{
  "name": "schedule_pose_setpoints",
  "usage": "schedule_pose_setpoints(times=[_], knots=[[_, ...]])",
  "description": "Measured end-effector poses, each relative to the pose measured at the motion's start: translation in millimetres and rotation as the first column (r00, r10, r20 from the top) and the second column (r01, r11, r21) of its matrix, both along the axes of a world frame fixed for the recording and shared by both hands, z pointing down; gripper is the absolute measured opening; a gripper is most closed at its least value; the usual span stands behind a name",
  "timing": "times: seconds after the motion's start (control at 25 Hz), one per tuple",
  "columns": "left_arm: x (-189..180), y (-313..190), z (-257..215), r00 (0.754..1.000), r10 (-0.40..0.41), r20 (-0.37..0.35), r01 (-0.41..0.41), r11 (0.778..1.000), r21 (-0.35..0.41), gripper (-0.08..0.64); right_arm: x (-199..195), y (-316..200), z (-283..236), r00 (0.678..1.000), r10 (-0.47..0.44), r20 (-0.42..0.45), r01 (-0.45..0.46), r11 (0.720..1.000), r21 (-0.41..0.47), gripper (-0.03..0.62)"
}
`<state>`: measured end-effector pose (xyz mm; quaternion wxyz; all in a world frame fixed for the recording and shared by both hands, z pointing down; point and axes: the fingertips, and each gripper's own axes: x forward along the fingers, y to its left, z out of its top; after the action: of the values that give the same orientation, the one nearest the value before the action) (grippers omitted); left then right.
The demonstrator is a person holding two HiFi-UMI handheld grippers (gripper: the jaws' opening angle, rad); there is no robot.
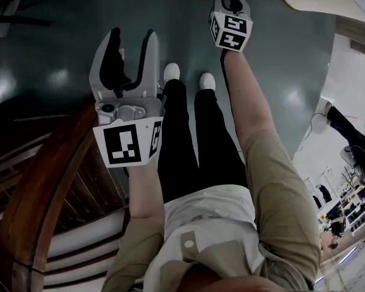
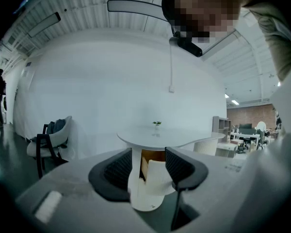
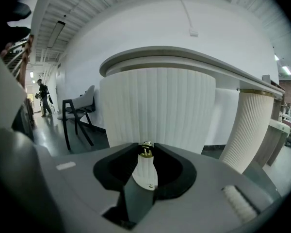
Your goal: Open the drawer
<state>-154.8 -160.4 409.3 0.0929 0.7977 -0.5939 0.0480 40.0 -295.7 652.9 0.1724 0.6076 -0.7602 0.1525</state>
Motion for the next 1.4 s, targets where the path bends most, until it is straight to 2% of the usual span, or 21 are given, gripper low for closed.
schedule_pose_setpoints(times=[0.32, 0.8, 1.4], knots=[[5, 8, -3, 1.000, -0.007, 0.003, 0.007, 1.000, -0.015, 0.212, 0, 20, 1, 1.000, -0.012, 0.002, 0.012, 0.999, -0.030, 0.104], [31, 11, -12, 1.000, 0.002, -0.004, -0.003, 1.000, -0.007, 0.212, 3, 50, 3, 1.000, -0.015, 0.021, 0.016, 0.999, -0.049, 0.104], [39, 13, -21, 1.000, -0.003, 0.019, 0.003, 1.000, 0.001, 0.212, 4, 79, 3, 0.999, -0.029, 0.031, 0.031, 0.998, -0.059, 0.104]])
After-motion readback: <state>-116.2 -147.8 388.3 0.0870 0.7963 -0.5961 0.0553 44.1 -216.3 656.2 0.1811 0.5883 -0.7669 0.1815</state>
